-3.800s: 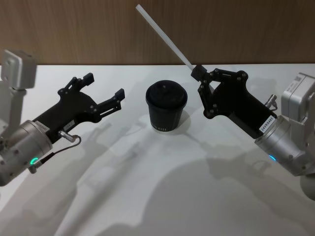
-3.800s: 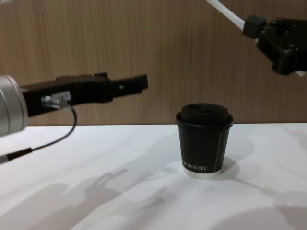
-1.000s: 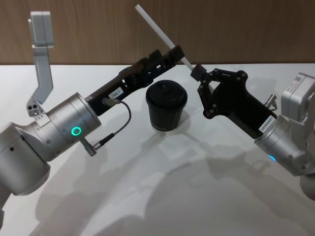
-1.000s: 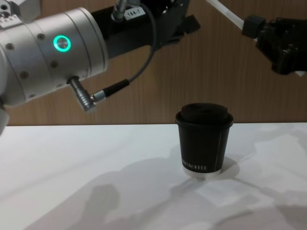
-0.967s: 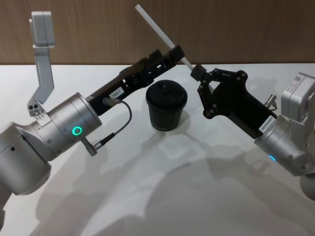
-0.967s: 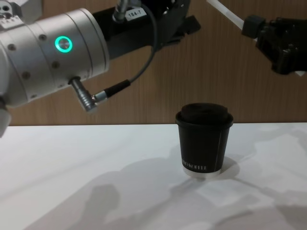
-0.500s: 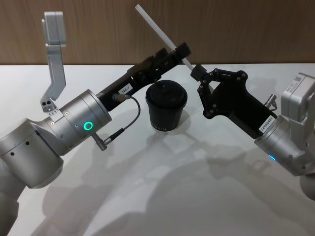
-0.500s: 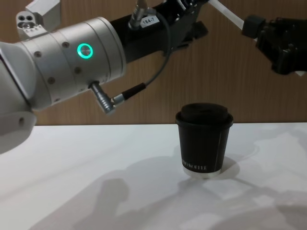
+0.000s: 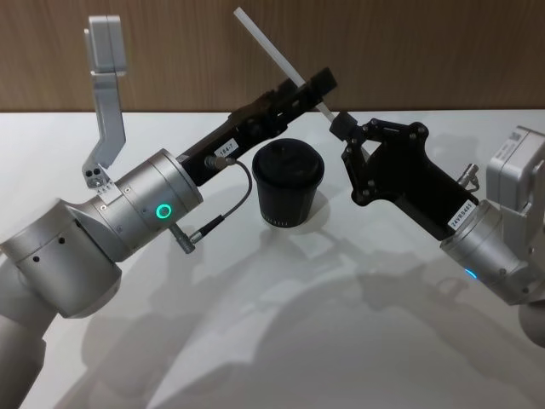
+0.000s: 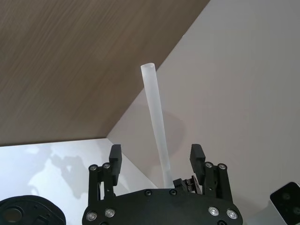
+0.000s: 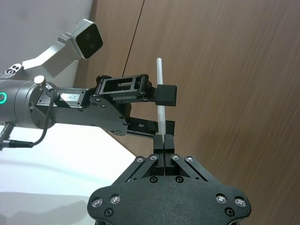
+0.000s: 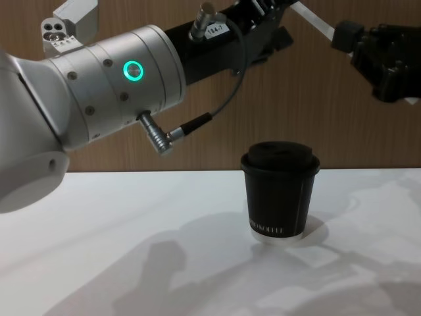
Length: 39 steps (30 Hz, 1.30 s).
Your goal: Pick up the straw with one hand, pass it to the other hand, and insert it into the cup.
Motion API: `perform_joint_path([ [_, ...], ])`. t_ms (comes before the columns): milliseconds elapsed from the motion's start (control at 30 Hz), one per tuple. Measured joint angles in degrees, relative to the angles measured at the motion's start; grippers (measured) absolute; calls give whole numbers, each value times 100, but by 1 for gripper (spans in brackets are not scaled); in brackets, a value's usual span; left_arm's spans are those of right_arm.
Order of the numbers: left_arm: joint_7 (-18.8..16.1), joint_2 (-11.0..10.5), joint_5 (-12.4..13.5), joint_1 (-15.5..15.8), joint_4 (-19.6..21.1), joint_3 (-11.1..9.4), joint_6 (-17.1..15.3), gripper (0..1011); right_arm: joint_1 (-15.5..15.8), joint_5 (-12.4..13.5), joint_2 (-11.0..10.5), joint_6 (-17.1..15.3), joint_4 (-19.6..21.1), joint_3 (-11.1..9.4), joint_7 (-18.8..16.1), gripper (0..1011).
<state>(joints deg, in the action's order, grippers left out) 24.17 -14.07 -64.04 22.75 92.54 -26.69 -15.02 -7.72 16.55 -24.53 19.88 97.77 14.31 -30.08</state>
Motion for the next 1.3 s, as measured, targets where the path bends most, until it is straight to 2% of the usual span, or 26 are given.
perform_joint_path([
  [133, 3, 14, 8, 26, -34, -18, 21, 836, 0, 0, 0, 0, 0, 0, 0, 10],
  [167, 4, 16, 9, 29, -38, -20, 23, 836, 0, 0, 0, 0, 0, 0, 0, 10],
  [267, 6, 22, 13, 42, -55, -27, 31, 705, 0, 0, 0, 0, 0, 0, 0, 10],
  [367, 7, 27, 16, 52, -69, -34, 38, 646, 0, 0, 0, 0, 0, 0, 0, 10],
  [400, 8, 29, 17, 56, -73, -36, 40, 588, 0, 0, 0, 0, 0, 0, 0, 9],
  [500, 10, 32, 18, 61, -80, -40, 44, 528, 0, 0, 0, 0, 0, 0, 0, 10],
  [633, 12, 35, 21, 67, -89, -44, 48, 357, 0, 0, 0, 0, 0, 0, 0, 10],
  [900, 18, 41, 23, 75, -97, -51, 54, 118, 0, -1, 0, -1, 0, 0, 0, 10],
  [1300, 21, 49, 24, 80, -104, -54, 57, 37, 0, 0, 0, -1, 0, 0, 0, 10],
])
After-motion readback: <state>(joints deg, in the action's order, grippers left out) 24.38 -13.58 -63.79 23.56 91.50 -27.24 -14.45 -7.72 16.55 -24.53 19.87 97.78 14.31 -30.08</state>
